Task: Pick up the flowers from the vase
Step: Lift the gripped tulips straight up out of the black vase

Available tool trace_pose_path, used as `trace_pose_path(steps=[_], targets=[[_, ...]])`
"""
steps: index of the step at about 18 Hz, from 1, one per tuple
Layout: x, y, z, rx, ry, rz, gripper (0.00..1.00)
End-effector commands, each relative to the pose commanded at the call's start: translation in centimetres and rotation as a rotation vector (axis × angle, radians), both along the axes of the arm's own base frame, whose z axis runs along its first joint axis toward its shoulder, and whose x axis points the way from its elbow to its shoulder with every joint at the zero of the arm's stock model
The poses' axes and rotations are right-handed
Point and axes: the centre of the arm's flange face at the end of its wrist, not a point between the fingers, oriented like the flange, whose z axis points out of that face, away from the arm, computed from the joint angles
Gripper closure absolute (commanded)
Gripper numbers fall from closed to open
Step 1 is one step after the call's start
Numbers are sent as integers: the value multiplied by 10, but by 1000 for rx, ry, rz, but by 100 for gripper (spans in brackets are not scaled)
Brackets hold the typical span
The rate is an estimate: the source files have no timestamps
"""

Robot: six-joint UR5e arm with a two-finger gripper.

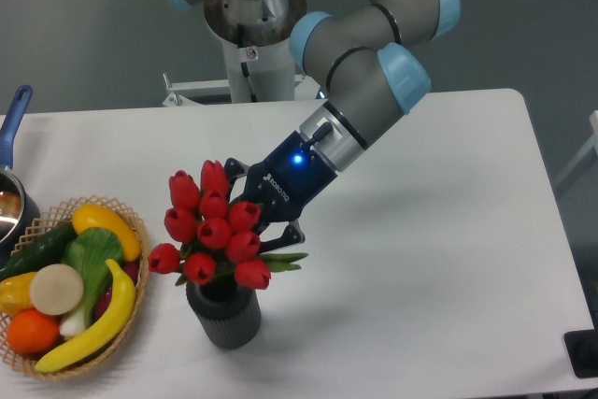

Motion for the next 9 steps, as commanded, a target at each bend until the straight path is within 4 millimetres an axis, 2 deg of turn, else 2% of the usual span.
trace_pose_path(steps=[3, 9], targets=[[-2, -1, 13, 30, 0, -2, 63], [-15, 2, 53, 39, -36, 41, 63]])
